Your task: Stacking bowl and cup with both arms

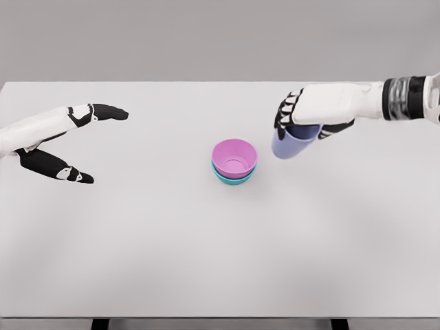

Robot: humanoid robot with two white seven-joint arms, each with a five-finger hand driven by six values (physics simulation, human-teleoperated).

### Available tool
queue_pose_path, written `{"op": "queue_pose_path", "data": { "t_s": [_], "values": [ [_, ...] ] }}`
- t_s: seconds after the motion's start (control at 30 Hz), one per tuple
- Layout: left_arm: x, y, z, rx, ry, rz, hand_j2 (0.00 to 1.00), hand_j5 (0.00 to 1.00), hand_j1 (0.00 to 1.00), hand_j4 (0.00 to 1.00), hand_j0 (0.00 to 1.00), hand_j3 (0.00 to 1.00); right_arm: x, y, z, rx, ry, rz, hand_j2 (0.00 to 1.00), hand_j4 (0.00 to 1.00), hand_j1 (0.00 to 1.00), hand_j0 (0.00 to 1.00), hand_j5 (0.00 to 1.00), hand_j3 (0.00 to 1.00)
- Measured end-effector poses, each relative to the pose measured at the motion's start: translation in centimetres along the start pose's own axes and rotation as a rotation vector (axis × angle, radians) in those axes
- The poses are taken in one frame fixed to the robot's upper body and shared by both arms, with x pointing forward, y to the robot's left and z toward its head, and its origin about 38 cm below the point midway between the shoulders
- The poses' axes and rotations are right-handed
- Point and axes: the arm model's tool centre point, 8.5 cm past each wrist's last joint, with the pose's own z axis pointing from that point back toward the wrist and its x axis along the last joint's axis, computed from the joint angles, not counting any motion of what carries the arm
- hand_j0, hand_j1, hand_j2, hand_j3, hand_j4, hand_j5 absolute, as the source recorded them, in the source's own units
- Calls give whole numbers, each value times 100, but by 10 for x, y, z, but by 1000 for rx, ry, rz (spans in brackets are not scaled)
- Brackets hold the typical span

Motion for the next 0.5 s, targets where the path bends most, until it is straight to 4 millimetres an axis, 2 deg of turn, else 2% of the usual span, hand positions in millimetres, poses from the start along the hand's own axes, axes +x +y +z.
{"op": "queue_pose_path", "data": {
  "t_s": [0.2, 0.5],
  "values": [
    [0, 0, 0, 0, 0, 0, 100, 100, 100, 100, 100, 100, 4, -14, -1, -53, -24, -4, 61, 61, 61, 61, 61, 61],
    [0, 0, 0, 0, 0, 0, 100, 100, 100, 100, 100, 100, 21, -34, -26, -110, -99, 13, 61, 61, 61, 61, 61, 61]
  ]
}}
